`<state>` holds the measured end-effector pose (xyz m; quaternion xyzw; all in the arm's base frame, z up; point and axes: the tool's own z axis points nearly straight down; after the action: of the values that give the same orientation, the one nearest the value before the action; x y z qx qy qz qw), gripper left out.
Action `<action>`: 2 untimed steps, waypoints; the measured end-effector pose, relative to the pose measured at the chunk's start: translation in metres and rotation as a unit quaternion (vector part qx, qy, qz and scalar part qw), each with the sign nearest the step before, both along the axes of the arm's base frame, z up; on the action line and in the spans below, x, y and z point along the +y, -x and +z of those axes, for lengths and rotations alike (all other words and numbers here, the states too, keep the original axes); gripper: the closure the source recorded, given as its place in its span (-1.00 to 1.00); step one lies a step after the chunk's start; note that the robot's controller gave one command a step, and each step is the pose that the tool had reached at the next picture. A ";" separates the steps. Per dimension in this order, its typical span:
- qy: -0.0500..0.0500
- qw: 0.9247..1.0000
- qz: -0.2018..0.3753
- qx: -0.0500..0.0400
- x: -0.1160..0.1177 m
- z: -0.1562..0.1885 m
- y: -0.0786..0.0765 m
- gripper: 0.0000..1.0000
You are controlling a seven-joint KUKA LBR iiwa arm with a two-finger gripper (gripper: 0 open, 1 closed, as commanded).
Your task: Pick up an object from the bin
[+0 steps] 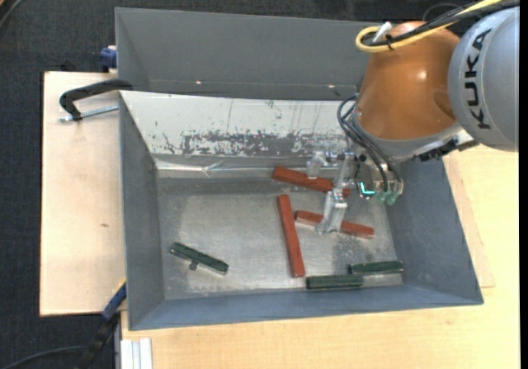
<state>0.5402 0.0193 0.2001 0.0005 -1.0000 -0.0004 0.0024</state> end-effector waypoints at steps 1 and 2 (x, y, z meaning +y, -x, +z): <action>0.001 0.998 0.066 0.000 -0.063 -0.050 0.047 -1.00; 0.000 1.000 0.018 -0.007 -0.079 -0.064 -0.024 -1.00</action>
Offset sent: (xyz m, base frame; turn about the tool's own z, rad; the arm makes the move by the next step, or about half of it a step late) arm -0.0455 -0.0601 -0.0486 -0.1368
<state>0.5644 -0.0598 0.1365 0.0189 -0.9998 -0.0001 -0.0047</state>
